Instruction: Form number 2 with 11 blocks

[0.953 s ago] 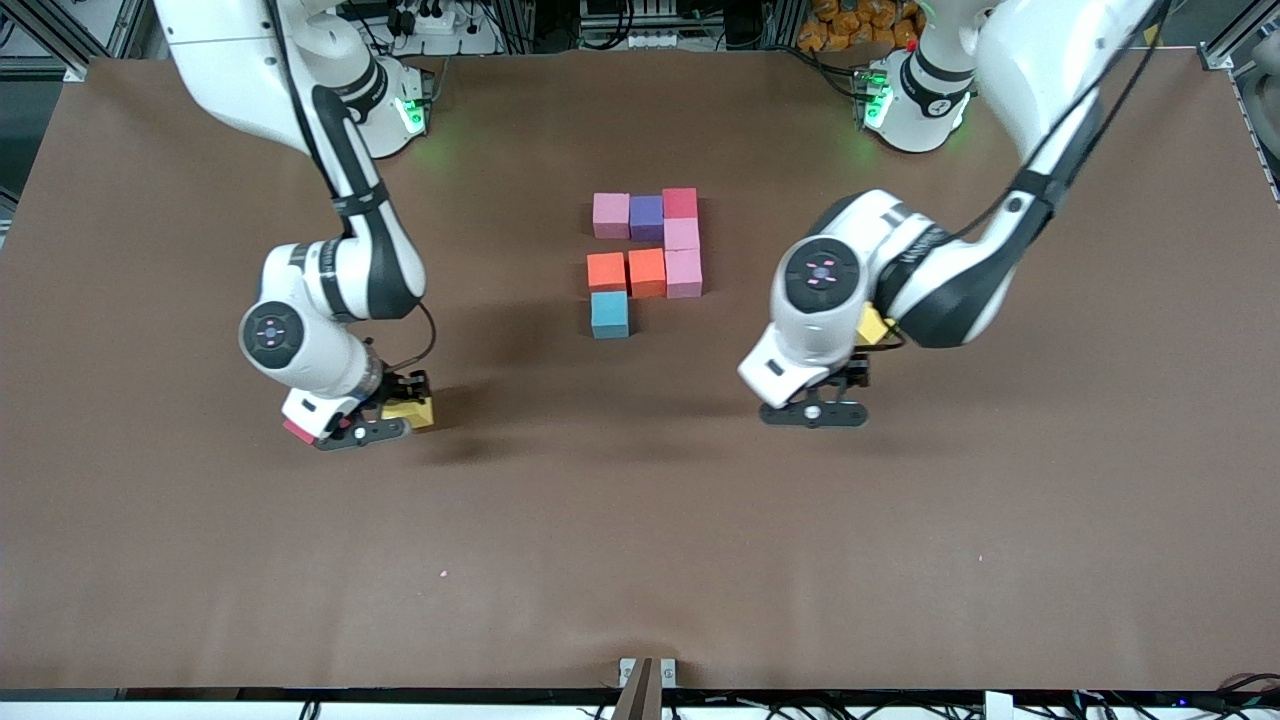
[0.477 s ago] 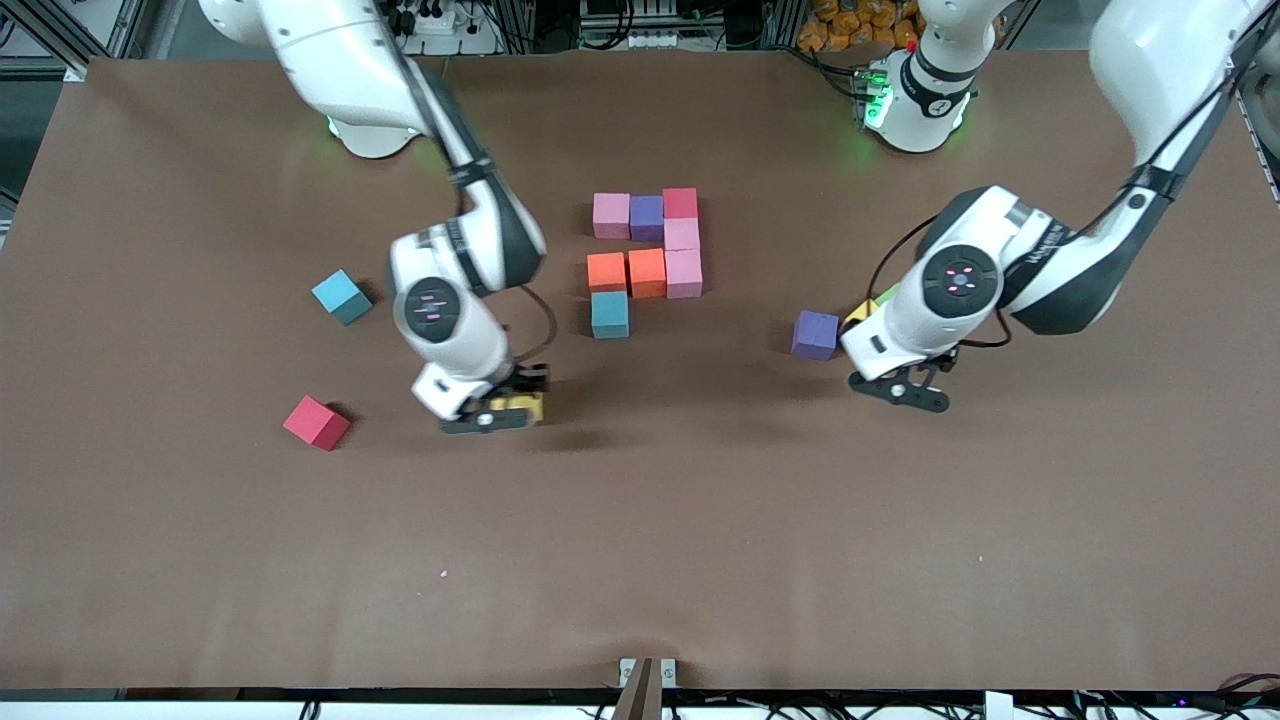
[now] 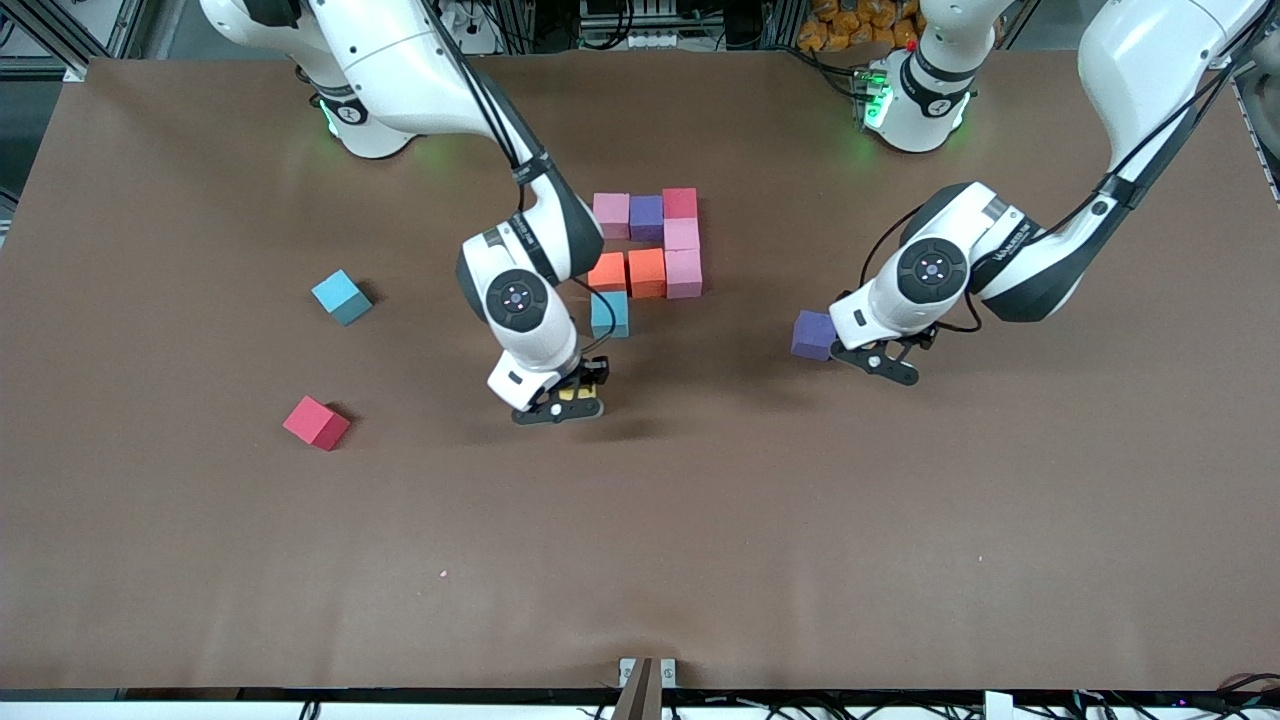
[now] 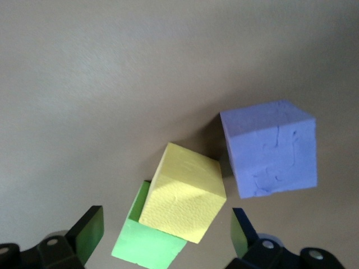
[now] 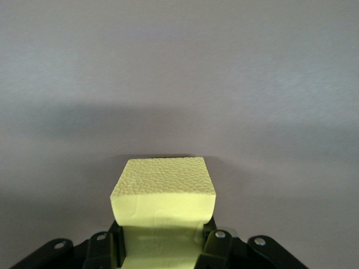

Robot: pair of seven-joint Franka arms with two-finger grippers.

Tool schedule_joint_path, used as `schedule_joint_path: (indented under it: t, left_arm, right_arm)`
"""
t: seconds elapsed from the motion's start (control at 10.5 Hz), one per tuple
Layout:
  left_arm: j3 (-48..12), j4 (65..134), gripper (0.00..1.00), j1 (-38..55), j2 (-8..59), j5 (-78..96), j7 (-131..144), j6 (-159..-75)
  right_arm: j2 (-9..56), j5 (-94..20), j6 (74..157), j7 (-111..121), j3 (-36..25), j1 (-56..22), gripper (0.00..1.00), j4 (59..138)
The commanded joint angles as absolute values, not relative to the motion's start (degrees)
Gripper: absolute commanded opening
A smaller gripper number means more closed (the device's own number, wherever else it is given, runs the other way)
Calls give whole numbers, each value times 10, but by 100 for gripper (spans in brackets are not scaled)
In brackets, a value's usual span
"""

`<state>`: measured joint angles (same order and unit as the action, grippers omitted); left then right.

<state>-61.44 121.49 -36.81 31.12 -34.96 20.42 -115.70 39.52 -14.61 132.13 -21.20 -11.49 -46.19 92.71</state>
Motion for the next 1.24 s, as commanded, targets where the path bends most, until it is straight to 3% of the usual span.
schedule_joint_path:
  t: [0.0,0.29,1.14]
  left_arm:
    - [-621,1235,100,-375,301,-364,194,-1174]
    - [-621,1239,100,-373,319,-373,186,-1179]
    - [-614,1262,100,-374,359,-445,186,-1187]
  right_arm:
    - [410,-155,1301,-232,-101,-461,16,908]
    - [410,-154,1254,-252,-92,-465,16,897]
    - [421,-152,1255,-284,-81,-488,17,889]
